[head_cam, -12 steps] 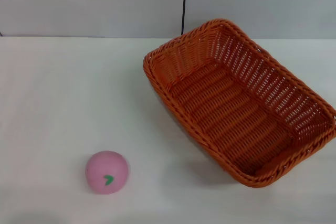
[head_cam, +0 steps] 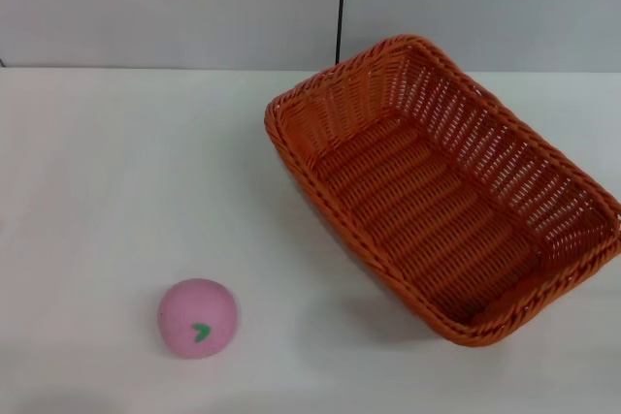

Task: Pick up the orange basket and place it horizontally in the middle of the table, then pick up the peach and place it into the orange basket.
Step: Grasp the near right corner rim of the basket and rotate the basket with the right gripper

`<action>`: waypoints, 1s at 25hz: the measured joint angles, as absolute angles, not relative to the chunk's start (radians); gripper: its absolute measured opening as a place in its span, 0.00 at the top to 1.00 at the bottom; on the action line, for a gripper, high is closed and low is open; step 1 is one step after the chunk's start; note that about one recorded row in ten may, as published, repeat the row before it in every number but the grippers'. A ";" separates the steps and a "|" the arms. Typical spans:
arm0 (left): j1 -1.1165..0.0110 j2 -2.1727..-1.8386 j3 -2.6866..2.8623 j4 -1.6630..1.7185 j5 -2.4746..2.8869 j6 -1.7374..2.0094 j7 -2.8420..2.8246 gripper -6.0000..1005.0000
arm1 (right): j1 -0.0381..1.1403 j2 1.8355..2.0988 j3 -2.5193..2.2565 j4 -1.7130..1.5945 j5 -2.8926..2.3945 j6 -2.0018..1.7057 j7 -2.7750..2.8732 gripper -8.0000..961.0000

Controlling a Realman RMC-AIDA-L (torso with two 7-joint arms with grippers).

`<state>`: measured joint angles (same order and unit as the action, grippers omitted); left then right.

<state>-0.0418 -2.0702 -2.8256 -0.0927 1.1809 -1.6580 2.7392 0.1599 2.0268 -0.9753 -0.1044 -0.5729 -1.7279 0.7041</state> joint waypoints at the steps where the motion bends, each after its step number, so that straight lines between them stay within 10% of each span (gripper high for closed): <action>1: -0.044 -2.070 -2.826 -0.093 1.181 -1.656 2.739 0.21 | 0.149 1.997 -0.971 -0.162 -0.653 -1.728 0.798 0.13; 12: -0.042 -2.068 -2.834 -0.086 1.181 -1.645 2.732 0.21 | 0.160 1.920 -0.607 -0.725 -1.346 -1.618 1.639 0.13; 21: -0.049 -2.067 -2.833 -0.079 1.181 -1.640 2.730 0.21 | 0.463 1.781 -0.411 -0.844 -2.036 -1.714 2.106 0.13; 25: -0.054 -2.067 -2.831 -0.074 1.181 -1.640 2.730 0.21 | 0.551 1.760 -0.489 -0.830 -2.188 -1.721 2.177 0.14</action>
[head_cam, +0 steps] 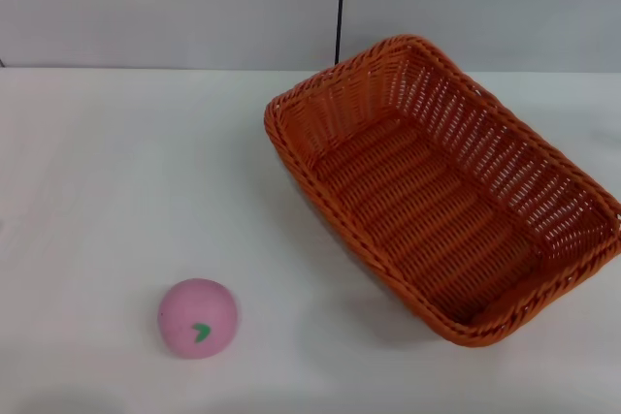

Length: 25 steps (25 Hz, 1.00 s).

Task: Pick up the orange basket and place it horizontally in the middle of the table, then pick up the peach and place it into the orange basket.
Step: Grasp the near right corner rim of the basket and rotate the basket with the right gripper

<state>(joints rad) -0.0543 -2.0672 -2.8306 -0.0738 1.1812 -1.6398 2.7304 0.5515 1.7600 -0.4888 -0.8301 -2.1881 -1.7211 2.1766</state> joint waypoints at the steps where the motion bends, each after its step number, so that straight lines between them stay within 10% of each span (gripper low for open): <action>1: -0.056 -2.067 -2.830 -0.069 1.181 -1.639 2.730 0.21 | 0.582 1.759 -0.560 -0.826 -2.219 -1.715 2.213 0.14; 25: -0.066 -2.069 -2.824 -0.061 1.187 -1.626 2.730 0.21 | 0.680 1.949 -0.766 -0.762 -2.337 -1.461 2.240 0.13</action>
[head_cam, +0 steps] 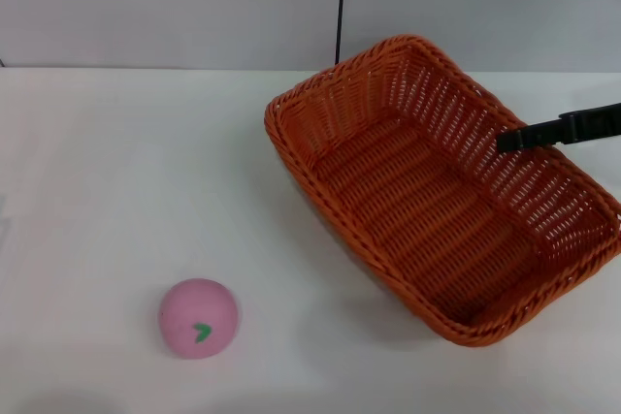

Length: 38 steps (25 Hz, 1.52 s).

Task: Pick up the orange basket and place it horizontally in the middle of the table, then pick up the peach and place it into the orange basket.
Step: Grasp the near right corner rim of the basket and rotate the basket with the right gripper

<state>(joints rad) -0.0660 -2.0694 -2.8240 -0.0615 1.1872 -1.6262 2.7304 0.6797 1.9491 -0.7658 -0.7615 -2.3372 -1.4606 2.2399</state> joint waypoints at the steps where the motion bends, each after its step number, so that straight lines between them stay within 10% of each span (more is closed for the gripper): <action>1: -0.066 -2.069 -2.824 -0.058 1.187 -1.625 2.730 0.21 | 0.678 1.956 -0.767 -0.761 -2.337 -1.442 2.237 0.13; 14: -0.068 -2.068 -2.824 -0.054 1.187 -1.622 2.730 0.21 | 0.685 1.971 -0.772 -0.725 -2.338 -1.376 2.214 0.15; 26: -0.072 -2.068 -2.824 -0.054 1.187 -1.621 2.730 0.21 | 0.684 1.974 -0.772 -0.712 -2.338 -1.349 2.173 0.68; 38: -0.072 -2.068 -2.824 -0.054 1.186 -1.627 2.730 0.21 | 0.693 1.979 -0.772 -0.767 -2.326 -1.395 2.064 0.85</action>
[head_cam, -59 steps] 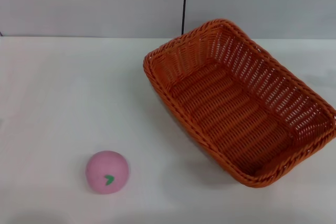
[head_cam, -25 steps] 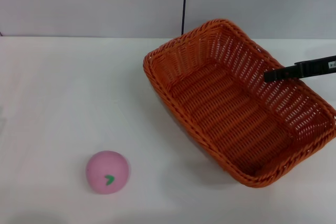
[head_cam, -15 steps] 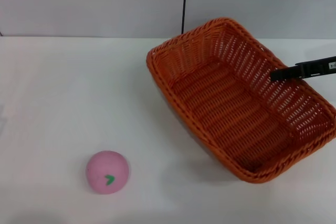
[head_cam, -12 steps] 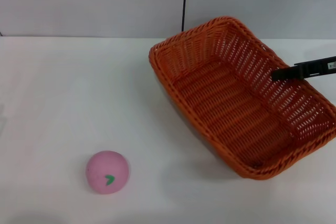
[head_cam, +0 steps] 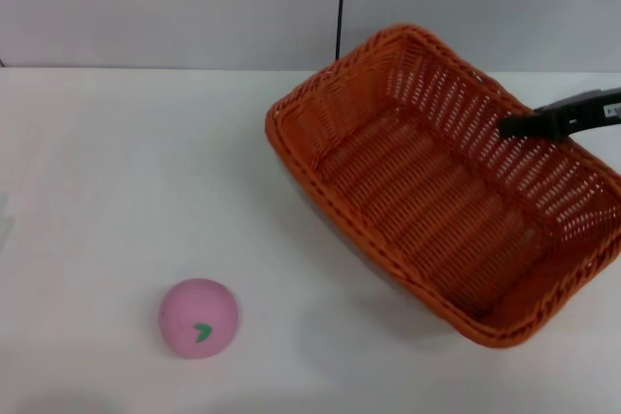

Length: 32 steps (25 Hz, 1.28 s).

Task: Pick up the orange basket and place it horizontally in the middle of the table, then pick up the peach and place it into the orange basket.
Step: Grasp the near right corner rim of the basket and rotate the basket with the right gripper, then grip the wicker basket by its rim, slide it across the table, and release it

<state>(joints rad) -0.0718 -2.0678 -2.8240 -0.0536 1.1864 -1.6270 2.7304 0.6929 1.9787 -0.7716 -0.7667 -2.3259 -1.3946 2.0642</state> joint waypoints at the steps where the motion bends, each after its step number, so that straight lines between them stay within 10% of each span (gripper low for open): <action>1: -0.072 -2.068 -2.824 -0.054 1.187 -1.628 2.730 0.21 | 0.694 1.980 -0.772 -0.783 -2.321 -1.410 2.047 0.85; 18: -0.057 -2.064 -2.770 -0.076 1.189 -1.693 2.732 0.21 | 0.774 1.911 -0.922 -0.942 -2.303 -1.610 1.761 0.85; 32: -0.011 -2.065 -2.770 -0.068 1.189 -1.786 2.731 0.21 | 0.852 1.966 -0.944 -0.907 -2.369 -1.445 1.548 0.85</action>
